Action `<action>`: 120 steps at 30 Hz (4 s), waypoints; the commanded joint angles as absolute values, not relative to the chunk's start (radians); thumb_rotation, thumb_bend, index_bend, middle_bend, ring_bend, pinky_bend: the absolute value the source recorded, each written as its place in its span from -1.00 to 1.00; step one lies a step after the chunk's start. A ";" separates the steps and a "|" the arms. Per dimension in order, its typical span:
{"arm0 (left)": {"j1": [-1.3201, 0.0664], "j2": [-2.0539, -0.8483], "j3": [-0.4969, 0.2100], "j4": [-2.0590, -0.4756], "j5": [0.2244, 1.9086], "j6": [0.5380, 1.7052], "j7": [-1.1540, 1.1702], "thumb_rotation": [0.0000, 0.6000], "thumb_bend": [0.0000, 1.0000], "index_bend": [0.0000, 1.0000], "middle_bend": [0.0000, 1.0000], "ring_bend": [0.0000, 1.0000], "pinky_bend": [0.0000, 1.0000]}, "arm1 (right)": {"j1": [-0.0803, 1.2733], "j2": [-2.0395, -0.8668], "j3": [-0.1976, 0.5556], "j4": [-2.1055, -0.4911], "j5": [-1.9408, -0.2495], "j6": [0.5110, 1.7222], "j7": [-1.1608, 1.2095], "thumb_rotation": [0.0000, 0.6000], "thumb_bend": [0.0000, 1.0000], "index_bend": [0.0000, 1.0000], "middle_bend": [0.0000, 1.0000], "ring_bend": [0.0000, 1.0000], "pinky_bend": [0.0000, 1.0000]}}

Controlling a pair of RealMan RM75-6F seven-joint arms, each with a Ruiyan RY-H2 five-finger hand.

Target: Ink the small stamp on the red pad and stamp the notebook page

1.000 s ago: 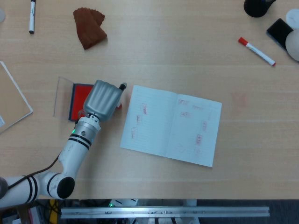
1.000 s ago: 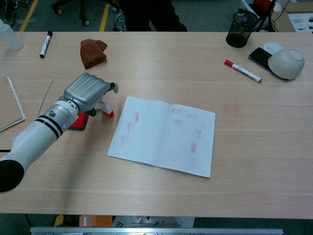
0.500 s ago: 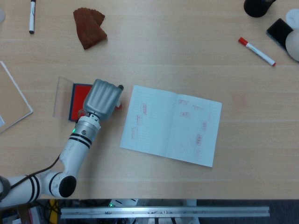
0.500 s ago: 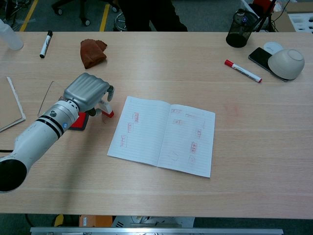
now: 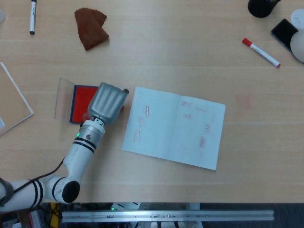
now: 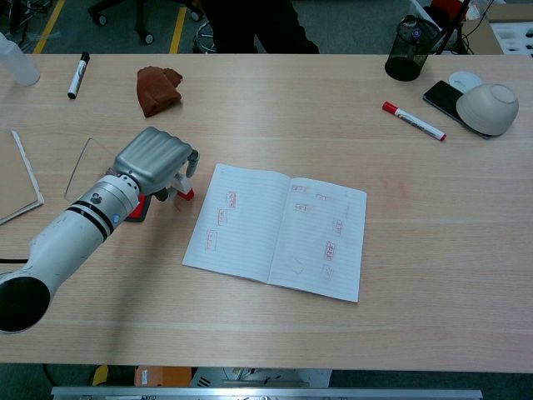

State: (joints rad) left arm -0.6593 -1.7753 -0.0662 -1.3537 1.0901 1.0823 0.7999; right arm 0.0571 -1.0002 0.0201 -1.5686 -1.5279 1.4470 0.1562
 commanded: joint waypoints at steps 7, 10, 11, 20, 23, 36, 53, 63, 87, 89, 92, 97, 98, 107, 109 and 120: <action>-0.658 -1.784 -0.068 -1.341 1.085 1.084 0.809 1.00 -0.54 0.02 0.93 0.95 1.00 | 0.057 -1.002 0.019 -1.566 -1.526 1.443 0.158 1.00 -0.39 -0.77 -0.63 -0.82 -0.70; -0.658 -1.788 -0.068 -1.335 1.083 1.082 0.810 1.00 -0.54 0.02 0.93 0.95 1.00 | 0.056 -1.001 0.020 -1.566 -1.524 1.445 0.158 1.00 -0.39 -0.77 -0.63 -0.82 -0.70; -0.658 -1.789 -0.068 -1.334 1.084 1.082 0.810 1.00 -0.54 0.03 0.93 0.95 1.00 | 0.055 -1.001 0.021 -1.566 -1.524 1.446 0.158 1.00 -0.39 -0.77 -0.63 -0.82 -0.70; -0.657 -1.798 -0.068 -1.318 1.093 1.087 0.810 1.00 -0.52 0.06 0.94 0.95 1.00 | 0.053 -0.999 0.019 -1.567 -1.524 1.446 0.158 1.00 -0.39 -0.77 -0.63 -0.82 -0.70; -0.656 -1.801 -0.069 -1.315 1.094 1.086 0.808 1.00 -0.51 0.07 0.94 0.95 1.00 | 0.052 -0.998 0.019 -1.568 -1.523 1.447 0.158 1.00 -0.39 -0.77 -0.63 -0.82 -0.70; -0.653 -1.811 -0.070 -1.305 1.108 1.090 0.801 1.00 -0.49 0.14 0.95 0.96 1.00 | 0.048 -0.997 0.018 -1.566 -1.523 1.449 0.162 1.00 -0.39 -0.77 -0.63 -0.82 -0.70; -0.642 -1.776 -0.071 -1.350 1.138 1.111 0.791 1.00 -0.48 0.18 0.99 0.99 1.00 | 0.044 -0.996 0.018 -1.566 -1.528 1.457 0.165 1.00 -0.39 -0.77 -0.63 -0.82 -0.70; -0.631 -1.703 -0.039 -1.496 1.222 1.161 0.819 1.00 -0.48 0.18 0.99 0.99 1.00 | 0.047 -0.995 0.018 -1.568 -1.536 1.458 0.164 1.00 -0.39 -0.77 -0.63 -0.82 -0.70; -0.614 -1.713 0.026 -1.582 1.376 1.181 0.899 1.00 -0.48 0.19 0.99 0.99 1.00 | 0.036 -0.992 0.013 -1.554 -1.532 1.463 0.178 1.00 -0.39 -0.77 -0.63 -0.82 -0.70; -0.614 -1.704 0.018 -1.565 1.371 1.177 0.887 1.00 -0.48 0.20 0.99 0.99 1.00 | 0.036 -0.993 0.013 -1.555 -1.533 1.462 0.176 1.00 -0.39 -0.77 -0.63 -0.82 -0.70; -0.609 -1.676 0.011 -1.535 1.365 1.175 0.869 1.00 -0.48 0.20 0.99 0.99 1.00 | 0.038 -0.994 0.013 -1.558 -1.533 1.459 0.174 1.00 -0.39 -0.77 -0.63 -0.82 -0.70; -0.590 -1.630 0.022 -1.469 1.374 1.176 0.817 1.00 -0.48 0.20 0.99 0.99 1.00 | 0.045 -0.996 0.014 -1.562 -1.535 1.451 0.167 1.00 -0.39 -0.77 -0.63 -0.82 -0.70; -0.586 -1.625 0.025 -1.456 1.375 1.176 0.806 1.00 -0.48 0.20 0.99 0.99 1.00 | 0.046 -0.996 0.014 -1.563 -1.537 1.450 0.165 1.00 -0.39 -0.77 -0.63 -0.82 -0.70; -0.558 -1.627 0.029 -1.286 1.389 1.171 0.691 1.00 -0.48 0.21 0.99 0.99 1.00 | 0.054 -0.992 0.016 -1.590 -1.545 1.448 0.140 1.00 -0.39 -0.77 -0.63 -0.82 -0.70; -0.554 -1.626 0.027 -1.258 1.393 1.171 0.672 1.00 -0.48 0.21 0.99 0.99 1.00 | 0.055 -0.991 0.016 -1.597 -1.544 1.447 0.133 1.00 -0.39 -0.77 -0.63 -0.82 -0.70; -0.538 -1.669 0.015 -1.139 1.396 1.150 0.603 1.00 -0.48 0.22 0.99 0.99 1.00 | 0.057 -0.991 0.015 -1.622 -1.546 1.447 0.103 1.00 -0.39 -0.77 -0.63 -0.82 -0.70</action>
